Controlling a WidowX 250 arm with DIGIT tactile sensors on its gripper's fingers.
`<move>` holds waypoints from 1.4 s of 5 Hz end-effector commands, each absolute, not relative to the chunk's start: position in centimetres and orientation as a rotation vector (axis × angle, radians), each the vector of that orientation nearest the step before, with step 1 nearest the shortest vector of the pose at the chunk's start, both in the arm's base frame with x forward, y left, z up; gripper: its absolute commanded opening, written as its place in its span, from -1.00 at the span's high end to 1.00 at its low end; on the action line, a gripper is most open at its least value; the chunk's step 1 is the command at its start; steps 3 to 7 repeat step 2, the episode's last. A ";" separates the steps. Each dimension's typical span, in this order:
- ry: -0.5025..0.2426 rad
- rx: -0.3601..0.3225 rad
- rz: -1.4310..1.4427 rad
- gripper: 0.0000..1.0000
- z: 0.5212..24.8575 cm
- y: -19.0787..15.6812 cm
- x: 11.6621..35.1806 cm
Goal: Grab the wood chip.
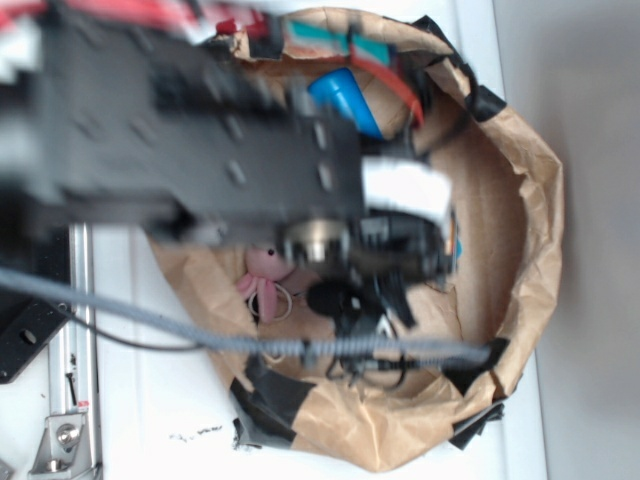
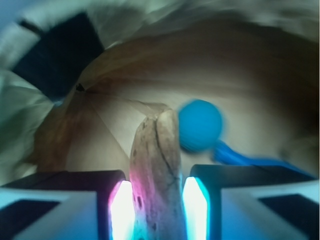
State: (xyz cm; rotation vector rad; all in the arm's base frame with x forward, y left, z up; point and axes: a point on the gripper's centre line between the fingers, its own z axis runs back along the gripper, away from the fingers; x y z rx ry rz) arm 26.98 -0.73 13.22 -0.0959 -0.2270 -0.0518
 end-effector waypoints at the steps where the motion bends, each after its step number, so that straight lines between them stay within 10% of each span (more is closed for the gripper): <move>1: -0.131 -0.104 0.237 1.00 20.2 1.0 24.9; 7: -0.121 -0.104 0.266 1.00 19.8 1.3 24.7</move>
